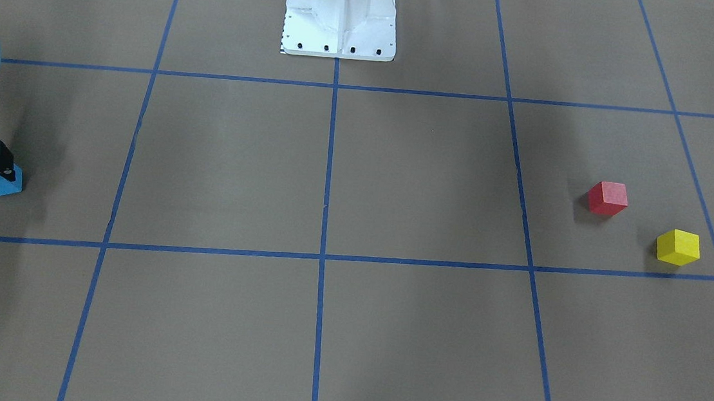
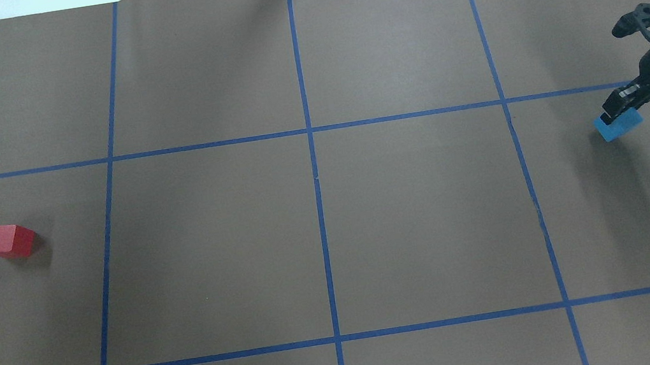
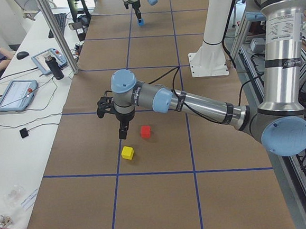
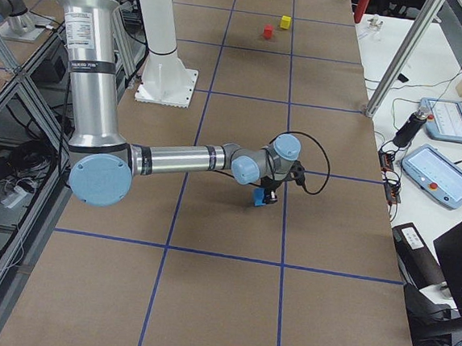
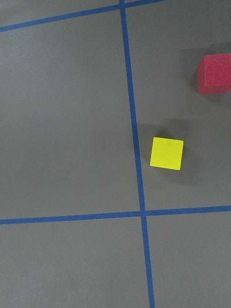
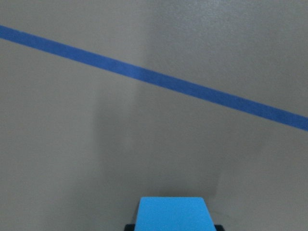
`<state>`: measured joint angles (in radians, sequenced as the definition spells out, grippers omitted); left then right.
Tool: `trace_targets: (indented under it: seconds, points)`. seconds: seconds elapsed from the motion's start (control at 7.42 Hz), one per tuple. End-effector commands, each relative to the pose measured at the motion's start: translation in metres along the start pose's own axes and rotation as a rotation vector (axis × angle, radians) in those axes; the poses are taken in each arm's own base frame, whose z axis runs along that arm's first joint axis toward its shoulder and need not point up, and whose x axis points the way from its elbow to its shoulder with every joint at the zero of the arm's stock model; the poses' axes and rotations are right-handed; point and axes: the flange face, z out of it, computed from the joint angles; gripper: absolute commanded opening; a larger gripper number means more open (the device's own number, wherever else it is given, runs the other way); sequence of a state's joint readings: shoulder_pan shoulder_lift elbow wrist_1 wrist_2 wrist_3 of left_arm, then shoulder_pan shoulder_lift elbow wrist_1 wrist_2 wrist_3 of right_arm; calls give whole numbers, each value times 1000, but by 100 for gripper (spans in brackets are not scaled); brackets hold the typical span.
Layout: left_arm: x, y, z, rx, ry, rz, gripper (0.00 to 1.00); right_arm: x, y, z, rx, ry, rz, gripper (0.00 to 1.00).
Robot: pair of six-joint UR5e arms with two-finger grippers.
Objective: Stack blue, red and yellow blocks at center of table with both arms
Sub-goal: 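Grasp the blue cube with the right gripper and lift it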
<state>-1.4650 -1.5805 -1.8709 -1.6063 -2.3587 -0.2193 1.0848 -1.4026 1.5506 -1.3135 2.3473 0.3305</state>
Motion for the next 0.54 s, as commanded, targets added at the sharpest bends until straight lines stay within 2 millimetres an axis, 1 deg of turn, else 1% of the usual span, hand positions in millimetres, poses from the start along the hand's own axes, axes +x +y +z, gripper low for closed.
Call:
trace_targets:
  seconds: [0.0, 0.13, 0.27, 0.4]
  points:
    - [0, 0, 0, -1, 2, 0, 100, -128, -106, -61, -47, -4, 12, 0]
    - [0, 0, 0, 0, 2, 1, 100, -179, -127, -67, -67, 13, 23, 0]
    - [-1, 1, 1, -2, 2, -1, 100, -239, -154, -59, -66, 18, 122, 0]
    - [-3, 1, 3, -6, 1, -6, 100, -320, -182, -49, -75, 22, 168, 0]
